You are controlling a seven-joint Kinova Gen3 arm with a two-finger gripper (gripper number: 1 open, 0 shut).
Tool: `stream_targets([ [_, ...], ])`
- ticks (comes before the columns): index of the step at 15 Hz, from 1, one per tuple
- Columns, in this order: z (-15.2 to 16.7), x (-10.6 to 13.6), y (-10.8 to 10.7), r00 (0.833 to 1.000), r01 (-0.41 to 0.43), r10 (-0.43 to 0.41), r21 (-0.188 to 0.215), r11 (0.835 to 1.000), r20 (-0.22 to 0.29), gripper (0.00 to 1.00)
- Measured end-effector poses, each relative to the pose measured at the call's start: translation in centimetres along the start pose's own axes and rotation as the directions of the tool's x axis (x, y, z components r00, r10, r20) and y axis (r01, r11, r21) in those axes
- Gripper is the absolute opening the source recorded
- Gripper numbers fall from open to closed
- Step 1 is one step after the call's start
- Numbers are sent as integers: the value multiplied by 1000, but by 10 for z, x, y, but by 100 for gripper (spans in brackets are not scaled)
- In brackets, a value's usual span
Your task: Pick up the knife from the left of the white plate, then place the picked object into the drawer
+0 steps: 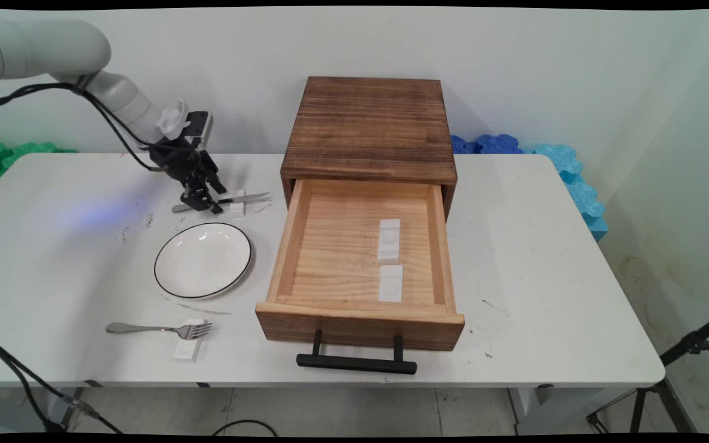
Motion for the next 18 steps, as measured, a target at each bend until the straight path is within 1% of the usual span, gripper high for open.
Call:
stream_targets([
  [8,2,-3,3,1000,-6,6,-14,1000,5,0],
  [11,1,-3,4,1000,-11,11,-13,1000,3,0],
  [18,-20,-1,10,1000,-5,5,21,1000,-7,0],
])
